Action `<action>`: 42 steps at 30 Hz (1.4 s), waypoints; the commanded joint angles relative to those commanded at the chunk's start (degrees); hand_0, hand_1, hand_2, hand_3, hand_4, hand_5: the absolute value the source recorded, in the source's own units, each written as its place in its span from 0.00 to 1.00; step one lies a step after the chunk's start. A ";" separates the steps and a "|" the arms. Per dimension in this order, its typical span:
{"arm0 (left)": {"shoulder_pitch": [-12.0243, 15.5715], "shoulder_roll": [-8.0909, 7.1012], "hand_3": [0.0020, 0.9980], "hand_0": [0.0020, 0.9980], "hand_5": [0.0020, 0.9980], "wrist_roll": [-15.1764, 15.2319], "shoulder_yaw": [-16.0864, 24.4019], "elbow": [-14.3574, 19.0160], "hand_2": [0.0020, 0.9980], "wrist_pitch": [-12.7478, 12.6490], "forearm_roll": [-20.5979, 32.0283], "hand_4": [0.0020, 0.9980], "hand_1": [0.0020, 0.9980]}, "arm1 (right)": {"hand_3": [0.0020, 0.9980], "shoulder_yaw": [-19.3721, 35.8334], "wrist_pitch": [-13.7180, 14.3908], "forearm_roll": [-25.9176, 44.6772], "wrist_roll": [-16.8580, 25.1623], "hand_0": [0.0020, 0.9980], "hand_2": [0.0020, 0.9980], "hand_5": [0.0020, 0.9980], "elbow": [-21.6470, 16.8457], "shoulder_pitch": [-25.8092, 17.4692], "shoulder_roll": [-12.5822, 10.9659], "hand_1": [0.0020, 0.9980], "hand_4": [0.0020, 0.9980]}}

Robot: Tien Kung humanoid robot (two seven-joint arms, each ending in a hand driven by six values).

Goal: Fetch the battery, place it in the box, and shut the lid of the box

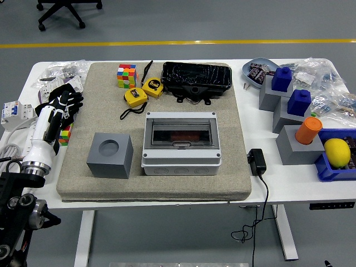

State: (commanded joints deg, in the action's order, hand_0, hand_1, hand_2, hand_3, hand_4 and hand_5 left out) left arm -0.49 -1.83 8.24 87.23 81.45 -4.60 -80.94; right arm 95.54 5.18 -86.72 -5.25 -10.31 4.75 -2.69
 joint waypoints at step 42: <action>-0.32 0.86 0.67 0.70 1.00 0.49 -1.71 0.26 0.67 -1.61 1.27 1.00 0.69 | 0.81 2.32 3.23 1.51 4.59 0.84 0.77 1.00 0.00 0.46 -0.46 0.76 1.00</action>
State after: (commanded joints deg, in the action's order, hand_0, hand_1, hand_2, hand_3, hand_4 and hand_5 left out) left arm -0.81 -0.97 8.73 85.52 81.71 -6.21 -79.67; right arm 97.86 8.42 -85.21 -0.66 -10.31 5.21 -3.15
